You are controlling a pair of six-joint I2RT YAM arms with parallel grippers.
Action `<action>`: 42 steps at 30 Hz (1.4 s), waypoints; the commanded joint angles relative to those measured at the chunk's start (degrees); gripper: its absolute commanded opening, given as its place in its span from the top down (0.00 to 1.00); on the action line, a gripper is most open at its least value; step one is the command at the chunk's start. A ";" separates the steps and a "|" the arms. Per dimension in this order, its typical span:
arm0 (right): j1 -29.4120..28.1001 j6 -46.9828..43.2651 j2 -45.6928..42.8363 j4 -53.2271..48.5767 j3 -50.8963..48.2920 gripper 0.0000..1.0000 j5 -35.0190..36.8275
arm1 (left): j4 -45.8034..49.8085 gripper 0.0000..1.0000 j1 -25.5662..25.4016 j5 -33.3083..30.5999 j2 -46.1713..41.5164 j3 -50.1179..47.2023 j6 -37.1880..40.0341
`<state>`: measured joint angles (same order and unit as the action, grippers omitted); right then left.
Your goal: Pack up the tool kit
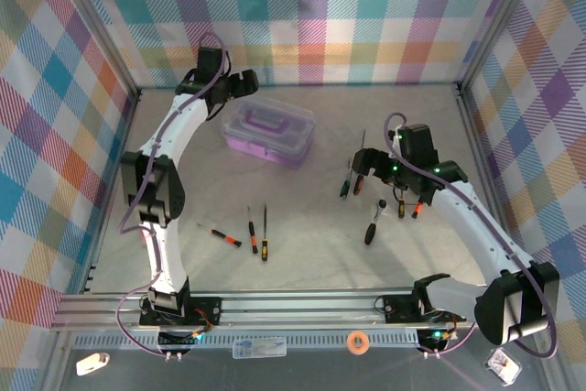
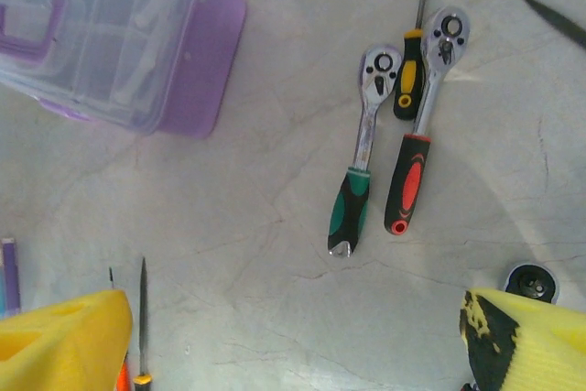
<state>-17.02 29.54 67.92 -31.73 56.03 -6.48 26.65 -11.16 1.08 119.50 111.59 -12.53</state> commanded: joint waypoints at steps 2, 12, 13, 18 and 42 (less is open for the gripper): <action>-0.51 -1.19 1.81 0.52 2.06 0.08 1.65 | 9.32 0.07 0.29 -2.10 4.89 2.40 3.62; -6.75 0.98 10.29 4.08 3.78 0.10 2.50 | 10.35 0.13 0.67 5.88 5.57 -3.07 0.99; -7.93 1.01 11.74 4.25 4.71 0.10 2.93 | 9.97 0.14 0.69 6.94 4.68 -4.64 0.11; -12.62 2.06 19.08 6.40 9.19 0.14 3.71 | 4.64 0.16 0.26 9.37 -2.25 -15.47 -5.31; -18.68 -4.47 34.35 -1.58 21.95 0.42 18.42 | -2.11 0.21 -8.08 9.72 -23.86 -42.76 -10.32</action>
<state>-36.36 27.92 98.63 -31.62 73.30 5.37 21.26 -17.85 8.10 96.47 71.13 -22.74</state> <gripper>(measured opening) 0.580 0.792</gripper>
